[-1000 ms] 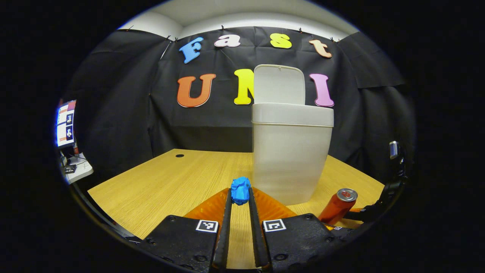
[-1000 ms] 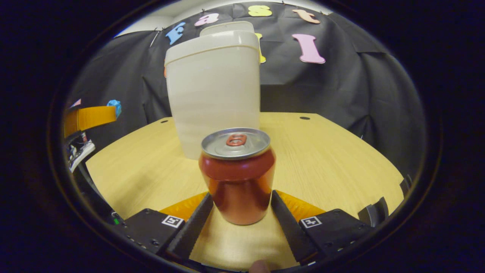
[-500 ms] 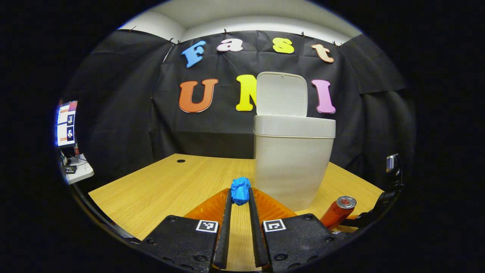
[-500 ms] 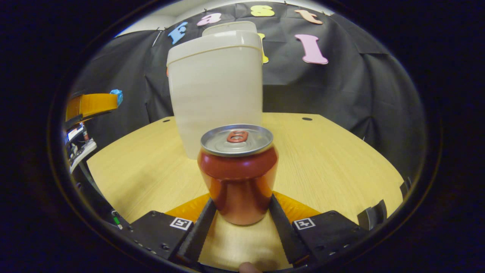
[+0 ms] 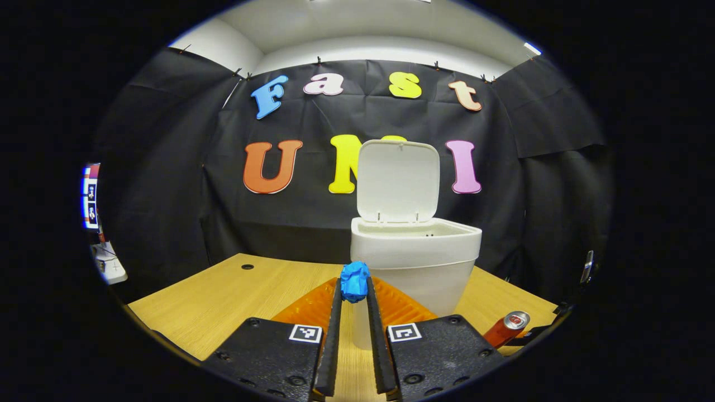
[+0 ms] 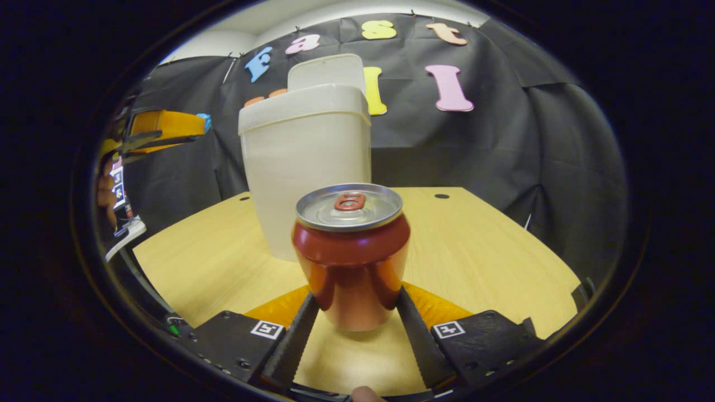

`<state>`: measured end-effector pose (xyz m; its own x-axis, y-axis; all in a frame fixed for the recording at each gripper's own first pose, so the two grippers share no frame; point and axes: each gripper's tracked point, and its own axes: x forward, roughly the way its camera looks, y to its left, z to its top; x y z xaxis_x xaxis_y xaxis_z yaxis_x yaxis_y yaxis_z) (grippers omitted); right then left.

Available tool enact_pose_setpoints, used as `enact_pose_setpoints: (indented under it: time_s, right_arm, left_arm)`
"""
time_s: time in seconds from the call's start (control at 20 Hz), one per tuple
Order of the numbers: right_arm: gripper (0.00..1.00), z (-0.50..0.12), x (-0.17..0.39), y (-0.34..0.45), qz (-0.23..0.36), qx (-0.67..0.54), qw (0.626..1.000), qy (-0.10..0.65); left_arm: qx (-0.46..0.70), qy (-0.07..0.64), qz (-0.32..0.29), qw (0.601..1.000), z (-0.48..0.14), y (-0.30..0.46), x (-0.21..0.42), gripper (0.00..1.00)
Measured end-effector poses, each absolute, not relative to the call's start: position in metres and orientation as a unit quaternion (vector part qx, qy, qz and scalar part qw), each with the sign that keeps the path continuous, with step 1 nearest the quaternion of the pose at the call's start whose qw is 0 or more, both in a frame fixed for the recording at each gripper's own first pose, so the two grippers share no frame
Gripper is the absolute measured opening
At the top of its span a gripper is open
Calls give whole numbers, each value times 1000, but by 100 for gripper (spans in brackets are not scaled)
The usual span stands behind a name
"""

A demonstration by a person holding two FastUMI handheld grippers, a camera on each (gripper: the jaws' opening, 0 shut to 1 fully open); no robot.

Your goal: Press the lid of the desktop garbage bin to open it, pick up the crumpled paper on the desktop and throw it into the bin, then pick up the pop can on the desktop and drop it into the bin, and finally close the garbage bin lid.

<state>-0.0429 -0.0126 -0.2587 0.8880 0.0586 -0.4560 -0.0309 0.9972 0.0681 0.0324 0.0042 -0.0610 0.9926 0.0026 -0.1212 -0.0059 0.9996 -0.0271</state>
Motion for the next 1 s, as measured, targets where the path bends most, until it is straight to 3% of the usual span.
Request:
enact_pose_setpoints:
  time_s: [0.45, 0.5, 0.6, 1.0]
  right_arm:
    - [82, -238, -45, -29, 29, 32, 975, 218]
    - [82, -236, -43, -32, 27, 37, 976, 215]
    - [82, -231, -41, -36, 27, 45, 977, 208]
    - [82, -233, -37, -46, 21, 64, 976, 207]
  left_arm:
    - [5, 40, -25, 999, -24, -22, 103, 29]
    - [0, 39, -30, 999, -22, -26, 111, 32]
    - [-8, 42, -38, 998, -19, -31, 125, 29]
    - [-7, 70, -36, 997, -28, -32, 161, 35]
